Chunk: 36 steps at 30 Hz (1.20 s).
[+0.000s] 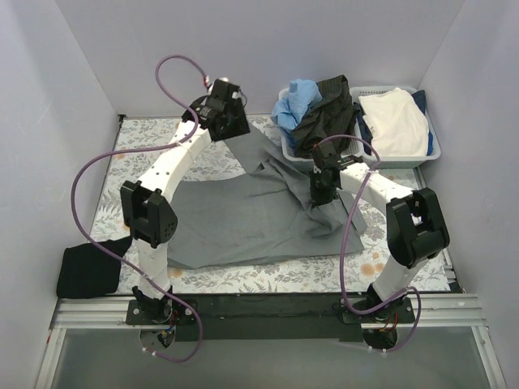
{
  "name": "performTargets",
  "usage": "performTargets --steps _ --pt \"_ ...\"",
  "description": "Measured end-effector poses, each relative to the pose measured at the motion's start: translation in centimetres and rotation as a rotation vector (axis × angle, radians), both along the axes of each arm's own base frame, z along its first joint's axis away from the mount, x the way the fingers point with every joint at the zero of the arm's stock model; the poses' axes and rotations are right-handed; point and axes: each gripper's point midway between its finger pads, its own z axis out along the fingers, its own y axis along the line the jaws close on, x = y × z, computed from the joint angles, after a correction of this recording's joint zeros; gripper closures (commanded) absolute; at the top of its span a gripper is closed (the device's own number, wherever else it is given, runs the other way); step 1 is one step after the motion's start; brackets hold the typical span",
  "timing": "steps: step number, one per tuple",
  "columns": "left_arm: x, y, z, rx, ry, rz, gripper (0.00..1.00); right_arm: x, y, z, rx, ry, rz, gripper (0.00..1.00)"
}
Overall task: Fold and stack the long sleeve shirts
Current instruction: Fold the shirt
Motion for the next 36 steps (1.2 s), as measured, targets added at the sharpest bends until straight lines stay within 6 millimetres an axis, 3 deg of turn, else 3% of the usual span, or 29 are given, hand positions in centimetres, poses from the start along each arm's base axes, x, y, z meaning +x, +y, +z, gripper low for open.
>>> performTargets --steps 3,4,6,8,10,12,17,21,25,30,36 --pt "-2.4 5.9 -5.6 0.058 0.167 0.145 0.42 -0.7 0.1 -1.7 -0.006 0.066 0.011 0.99" --pt "-3.4 9.2 -7.8 0.076 0.23 0.216 0.42 -0.9 0.1 -2.1 -0.006 0.081 0.013 0.99" --pt "-7.9 14.4 -11.8 0.111 0.376 0.32 0.43 -1.3 0.1 -2.8 -0.007 0.115 0.016 0.99" --pt "-11.8 16.9 -13.8 0.117 0.466 0.38 0.46 -1.6 0.3 -3.3 0.0 0.142 0.023 0.99" --pt "-16.3 17.5 -15.3 0.104 0.551 0.397 0.49 -1.9 0.5 -3.6 0.009 0.157 0.029 0.99" --pt "-19.5 16.9 -16.3 0.085 0.611 0.386 0.5 -2.0 0.7 -3.7 0.018 0.166 0.034 0.99" --pt "-25.7 16.5 -19.3 0.07 0.774 0.385 0.5 -2.1 0.9 -3.7 0.032 0.173 0.043 0.99" --pt "-27.9 17.0 -20.8 0.083 0.846 0.422 0.5 -2.4 0.9 -3.9 0.038 0.182 0.049 0.99" --pt "-28.5 17.6 -21.9 0.079 0.877 0.468 0.51 -3.0 0.9 -4.3 0.047 0.204 0.057 0.99" --pt "-26.2 19.3 -24.7 0.029 0.906 0.566 0.53 -3.6 1.1 -4.5 0.064 0.222 0.071 0.99" --pt "-23.9 20.6 -25.0 -0.085 0.987 0.609 0.55 -3.7 1.5 -4.4 0.089 0.228 0.087 0.99"
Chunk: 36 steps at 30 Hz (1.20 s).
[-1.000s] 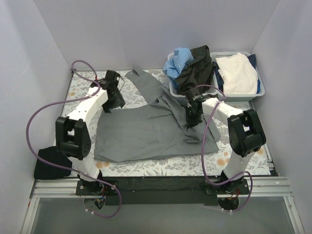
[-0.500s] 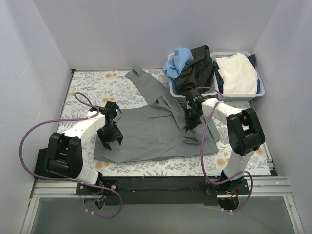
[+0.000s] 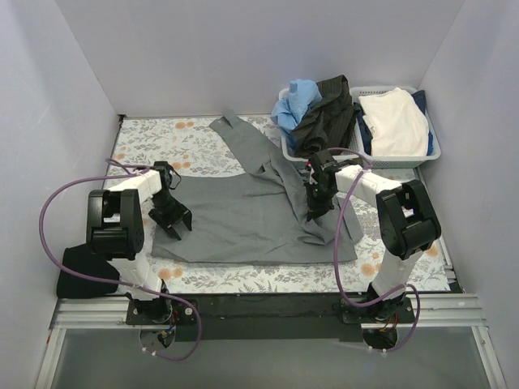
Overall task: Fold and stack the long sleeve shirts
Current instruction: Fold the shirt
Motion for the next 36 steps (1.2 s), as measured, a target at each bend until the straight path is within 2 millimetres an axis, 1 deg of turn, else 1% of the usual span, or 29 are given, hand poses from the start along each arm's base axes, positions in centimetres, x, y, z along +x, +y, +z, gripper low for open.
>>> performTargets --steps 3,6,8,10,12,14,16,17,20,22,27,30,33,36 --pt "1.5 0.9 -0.1 -0.032 0.016 0.029 0.56 0.1 0.4 0.1 0.016 0.002 0.003 0.99" --pt "3.9 1.6 0.1 -0.04 0.008 0.027 0.56 1.1 1.1 0.2 0.034 0.0 0.007 0.99" --pt "6.2 2.2 0.3 -0.024 -0.046 0.016 0.57 1.8 1.6 0.2 0.045 -0.003 0.01 0.99" --pt "8.2 2.9 0.7 0.006 -0.133 0.0 0.62 2.3 2.0 0.2 0.053 -0.004 0.01 0.99" --pt "9.5 3.5 1.2 0.037 -0.199 -0.016 0.66 2.3 2.1 0.4 0.058 0.004 0.007 0.99" --pt "10.0 3.8 1.6 0.051 -0.233 -0.036 0.66 2.2 2.3 0.5 0.065 0.015 0.004 0.99" --pt "9.7 3.9 1.7 0.056 -0.246 -0.057 0.65 2.3 2.5 0.5 0.072 0.021 0.003 0.99" --pt "9.1 4.0 1.6 0.06 -0.245 -0.065 0.64 2.3 2.5 0.5 0.073 0.024 0.003 0.99" --pt "6.3 4.2 1.3 0.078 -0.207 -0.082 0.62 2.3 2.6 0.4 0.074 0.027 0.003 0.99" --pt "5.1 4.5 1.5 0.095 -0.193 -0.086 0.62 2.3 2.6 0.3 0.075 0.028 0.003 0.99" --pt "4.1 5.6 2.8 0.162 -0.21 -0.076 0.62 2.2 2.7 0.4 0.078 0.029 0.004 0.99" --pt "2.7 6.5 3.3 0.208 -0.213 -0.053 0.64 2.2 2.7 0.4 0.077 0.029 0.003 0.99" --pt "0.6 7.8 2.6 0.227 -0.168 0.0 0.64 2.2 2.7 0.4 0.078 0.029 0.004 0.99" --pt "0.0 8.9 1.5 0.232 -0.136 0.049 0.65 2.2 2.7 0.4 0.082 0.031 0.005 0.99"
